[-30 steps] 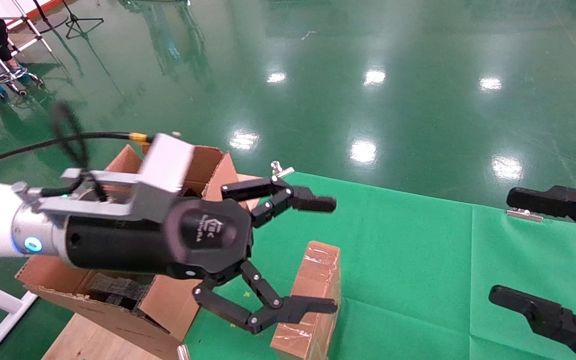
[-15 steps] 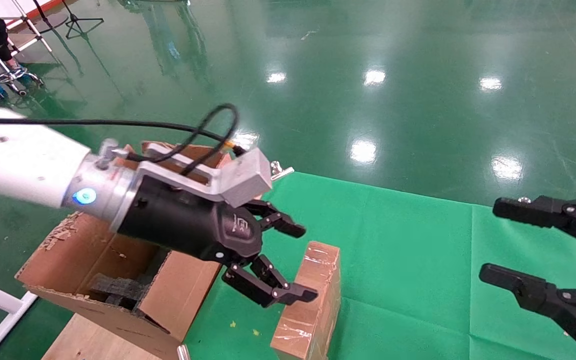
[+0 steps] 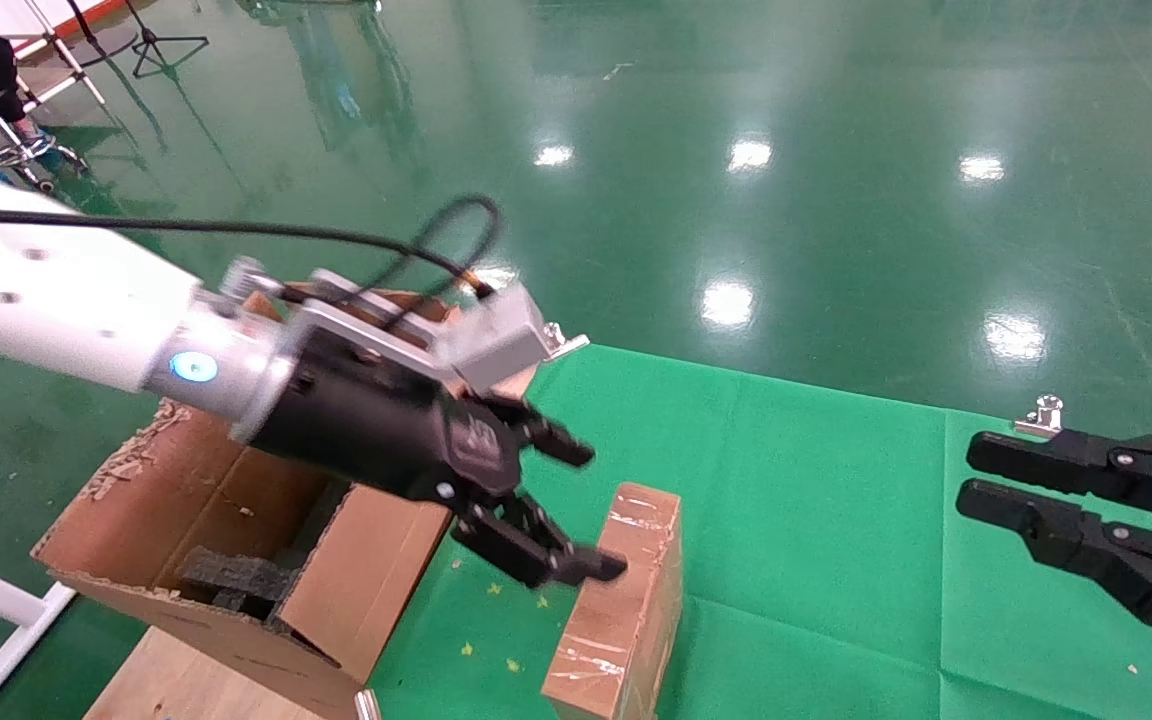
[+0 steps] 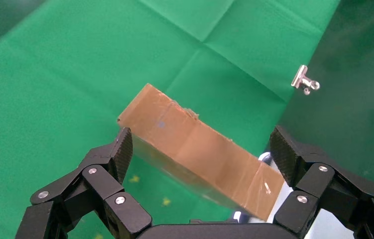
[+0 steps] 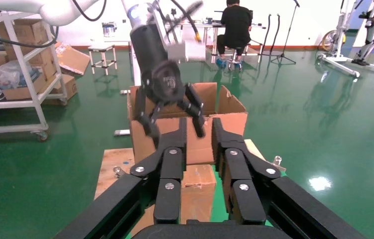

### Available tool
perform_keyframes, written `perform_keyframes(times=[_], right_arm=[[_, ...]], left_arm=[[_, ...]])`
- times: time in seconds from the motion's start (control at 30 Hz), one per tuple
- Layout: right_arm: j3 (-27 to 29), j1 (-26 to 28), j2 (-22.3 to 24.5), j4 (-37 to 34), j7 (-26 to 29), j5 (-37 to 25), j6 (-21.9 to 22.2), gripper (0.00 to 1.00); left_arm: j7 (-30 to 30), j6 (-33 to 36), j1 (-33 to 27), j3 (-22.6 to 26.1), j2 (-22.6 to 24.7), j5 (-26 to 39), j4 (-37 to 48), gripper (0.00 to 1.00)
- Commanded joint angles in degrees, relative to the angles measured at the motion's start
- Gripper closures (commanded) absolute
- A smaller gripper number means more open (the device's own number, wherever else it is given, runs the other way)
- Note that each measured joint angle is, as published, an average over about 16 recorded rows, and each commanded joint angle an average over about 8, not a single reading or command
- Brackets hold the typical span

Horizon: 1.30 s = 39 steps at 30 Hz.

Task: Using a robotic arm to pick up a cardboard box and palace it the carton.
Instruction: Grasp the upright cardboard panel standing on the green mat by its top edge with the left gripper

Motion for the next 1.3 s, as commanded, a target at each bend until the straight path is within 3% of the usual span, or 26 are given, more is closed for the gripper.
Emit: perform_keyframes(times=[0.03,0.33,0.63,0.87,1.23,1.3], right_arm=[[0.0,0.0,0.0,0.0,0.0,0.0,0.0,1.0],[0.0,0.0,0.0,0.0,0.0,0.0,0.0,1.0],[0.0,0.0,0.0,0.0,0.0,0.0,0.0,1.0],[0.0,0.0,0.0,0.0,0.0,0.0,0.0,1.0],[0.0,0.0,0.0,0.0,0.0,0.0,0.0,1.0],[0.0,0.0,0.0,0.0,0.0,0.0,0.0,0.81]], left_arm=[[-2.3,0.2,-1.4,2.1,0.8,0.6,0.5,0.0],[-20.2,0.5,-14.9,19.3,6.8,2.1,1.4,0.0],[-29.7,0.0,-21.7,31.4,11.6,-0.3,3.3,0.0],[-32.9,-0.7,-22.7,36.9,14.8,-1.4,4.7,0.0],[-35.7,-2.1,-22.1,40.8,19.0,-0.7,6.1,0.0],[-35.9,-2.2,-21.9,41.3,19.7,-0.2,6.6,0.0]])
